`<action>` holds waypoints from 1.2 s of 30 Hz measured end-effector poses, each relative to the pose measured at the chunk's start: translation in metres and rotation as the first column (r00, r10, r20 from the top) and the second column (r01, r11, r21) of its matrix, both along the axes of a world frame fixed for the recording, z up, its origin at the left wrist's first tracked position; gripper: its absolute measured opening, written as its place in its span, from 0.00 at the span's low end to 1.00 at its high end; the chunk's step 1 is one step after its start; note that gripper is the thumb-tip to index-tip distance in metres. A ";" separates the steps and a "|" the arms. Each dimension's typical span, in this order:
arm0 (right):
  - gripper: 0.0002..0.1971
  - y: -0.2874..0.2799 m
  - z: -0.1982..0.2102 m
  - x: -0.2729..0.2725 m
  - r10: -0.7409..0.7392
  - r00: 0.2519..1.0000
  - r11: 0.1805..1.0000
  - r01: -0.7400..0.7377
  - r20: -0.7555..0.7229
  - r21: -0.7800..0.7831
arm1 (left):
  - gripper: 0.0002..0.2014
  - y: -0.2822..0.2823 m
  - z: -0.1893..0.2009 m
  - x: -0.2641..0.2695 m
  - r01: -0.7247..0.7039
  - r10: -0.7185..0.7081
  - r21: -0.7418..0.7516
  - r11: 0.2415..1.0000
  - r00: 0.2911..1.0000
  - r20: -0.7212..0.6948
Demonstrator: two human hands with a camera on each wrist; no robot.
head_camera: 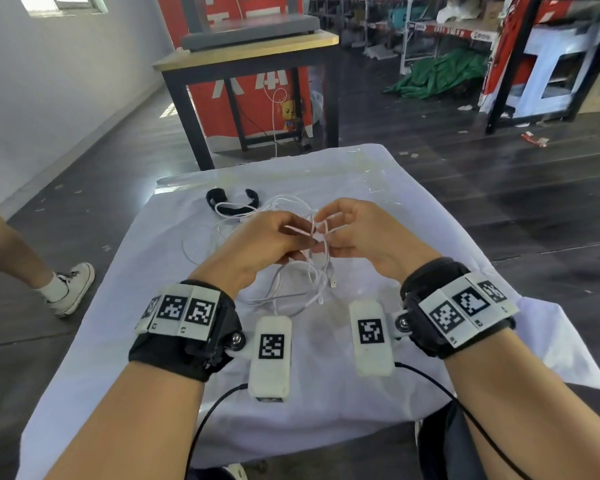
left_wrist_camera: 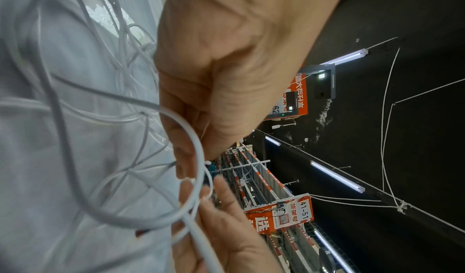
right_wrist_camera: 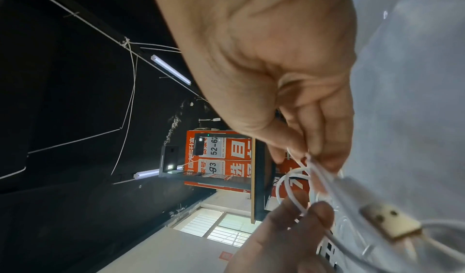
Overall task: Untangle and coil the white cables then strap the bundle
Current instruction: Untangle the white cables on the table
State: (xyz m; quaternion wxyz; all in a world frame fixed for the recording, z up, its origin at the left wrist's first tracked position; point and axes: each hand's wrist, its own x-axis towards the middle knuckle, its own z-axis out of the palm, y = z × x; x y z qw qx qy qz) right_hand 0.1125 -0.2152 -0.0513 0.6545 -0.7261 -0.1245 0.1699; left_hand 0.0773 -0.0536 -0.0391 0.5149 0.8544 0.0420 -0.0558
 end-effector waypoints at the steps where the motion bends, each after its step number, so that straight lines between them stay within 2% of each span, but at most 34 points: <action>1: 0.15 -0.001 0.001 0.001 -0.034 0.999 0.999 0.034 -0.018 0.002 | 0.08 0.001 0.001 0.000 -0.004 0.003 -0.017 1.000 1.000 -0.021; 3: 0.15 -0.005 0.000 0.006 -0.173 0.985 0.985 0.173 -0.013 -0.003 | 0.07 0.003 0.005 0.000 -0.036 0.031 -0.081 0.996 0.998 -0.060; 5: 0.14 -0.009 -0.002 0.013 -0.361 0.933 0.933 0.361 0.012 0.014 | 0.06 0.009 0.009 0.003 -0.149 0.143 -0.130 0.980 0.988 -0.052; 7: 0.14 -0.012 -0.002 0.017 -0.485 0.874 0.873 0.484 0.008 0.067 | 0.06 0.021 0.011 0.009 -0.286 0.291 -0.109 0.952 0.956 0.036; 10: 0.15 -0.013 -0.001 0.019 -0.563 0.826 0.815 0.560 -0.025 0.148 | 0.11 0.035 0.008 0.011 -0.419 0.433 -0.108 0.901 0.876 0.213; 13: 0.17 -0.016 -0.001 0.019 -0.638 0.770 0.754 0.628 -0.010 0.190 | 0.11 0.039 0.009 0.009 -0.520 0.389 0.149 0.841 0.773 0.502; 15: 0.17 -0.020 -0.001 0.019 -0.662 0.749 0.740 0.648 0.026 0.181 | 0.13 0.043 0.011 0.009 -0.554 0.311 0.225 0.802 0.708 0.634; 16: 0.18 -0.022 -0.001 0.020 -0.658 0.752 0.749 0.645 0.051 0.154 | 0.14 0.046 0.011 0.008 -0.559 0.292 0.243 0.793 0.698 0.654; 19: 0.23 -0.025 -0.002 0.020 -0.625 0.774 0.781 0.616 0.101 0.108 | 0.12 0.052 0.012 0.005 -0.550 0.297 0.315 0.773 0.753 0.588; 21: 0.23 -0.021 -0.003 0.020 -0.613 0.782 0.790 0.602 0.113 0.120 | 0.12 0.051 0.012 0.004 -0.483 0.294 0.372 0.793 0.838 0.461; 22: 0.22 -0.019 -0.003 0.021 -0.604 0.788 0.796 0.592 0.118 0.125 | 0.14 0.048 0.014 0.003 -0.407 0.272 0.418 0.812 0.898 0.346; 24: 0.20 -0.015 -0.004 0.020 -0.559 0.817 0.829 0.547 0.141 0.114 | 0.17 0.042 0.014 -0.001 -0.141 0.149 0.511 0.848 0.989 0.026; 26: 0.20 -0.011 -0.005 0.019 -0.483 0.856 0.876 0.477 0.185 0.076 | 0.15 0.037 0.012 -0.004 0.096 0.023 0.545 0.833 0.978 -0.208; 28: 0.20 -0.007 -0.006 0.016 -0.407 0.884 0.911 0.411 0.232 0.030 | 0.11 0.035 0.009 -0.005 0.150 -0.029 0.575 0.804 0.976 -0.214; 30: 0.20 -0.004 -0.008 0.014 -0.351 0.896 0.929 0.370 0.271 -0.020 | 0.11 0.034 0.006 -0.002 0.051 -0.034 0.598 0.800 0.999 -0.040; 32: 0.20 -0.004 -0.007 0.013 -0.329 0.902 0.935 0.353 0.278 -0.039 | 0.09 0.032 0.002 0.003 -0.026 -0.058 0.556 0.831 0.990 0.132; 33: 0.19 -0.004 -0.007 0.013 -0.327 0.904 0.936 0.349 0.276 -0.034 | 0.08 0.031 0.000 0.005 -0.004 -0.087 0.525 0.851 0.985 0.149; 36: 0.18 -0.005 -0.006 0.014 -0.321 0.907 0.939 0.342 0.274 -0.033 | 0.08 0.025 -0.014 0.005 0.132 -0.167 0.489 0.863 0.985 0.030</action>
